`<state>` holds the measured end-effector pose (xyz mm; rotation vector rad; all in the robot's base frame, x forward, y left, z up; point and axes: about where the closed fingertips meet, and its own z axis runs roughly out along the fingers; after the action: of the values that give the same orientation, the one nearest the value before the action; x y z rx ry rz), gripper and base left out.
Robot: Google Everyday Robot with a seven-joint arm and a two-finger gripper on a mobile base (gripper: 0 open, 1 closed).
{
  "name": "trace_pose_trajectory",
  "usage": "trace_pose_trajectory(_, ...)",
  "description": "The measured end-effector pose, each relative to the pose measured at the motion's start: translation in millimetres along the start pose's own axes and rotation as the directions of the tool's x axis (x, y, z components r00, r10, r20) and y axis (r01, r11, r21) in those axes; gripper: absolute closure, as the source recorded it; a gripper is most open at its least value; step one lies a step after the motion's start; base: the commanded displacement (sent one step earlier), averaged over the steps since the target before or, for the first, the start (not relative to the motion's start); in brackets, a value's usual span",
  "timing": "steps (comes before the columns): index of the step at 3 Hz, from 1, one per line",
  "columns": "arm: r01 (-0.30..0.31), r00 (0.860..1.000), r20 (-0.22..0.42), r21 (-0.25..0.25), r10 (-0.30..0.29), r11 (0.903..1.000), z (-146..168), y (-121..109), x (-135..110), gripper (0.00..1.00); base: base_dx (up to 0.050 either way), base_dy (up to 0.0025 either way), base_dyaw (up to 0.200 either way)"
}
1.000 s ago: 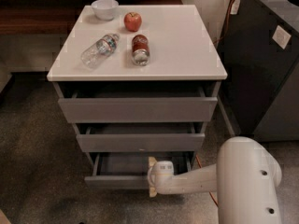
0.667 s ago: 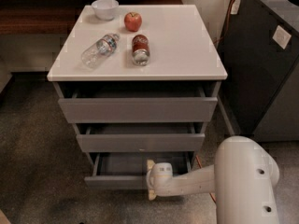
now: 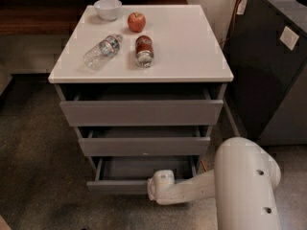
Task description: Close bottom drawer
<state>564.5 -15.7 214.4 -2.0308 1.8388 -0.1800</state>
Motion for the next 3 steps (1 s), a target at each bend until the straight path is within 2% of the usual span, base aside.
trace_pose_trajectory(2, 0.019, 1.000, 0.005, -0.012, -0.019, 0.9998, -4.2, 10.1, -6.4, 0.99, 0.000, 0.00000, 0.000)
trace_pose_trajectory(3, 0.019, 1.000, 0.005, -0.012, -0.019, 0.9998, -8.1, 8.5, -7.1, 1.00, 0.000, 0.00000, 0.000)
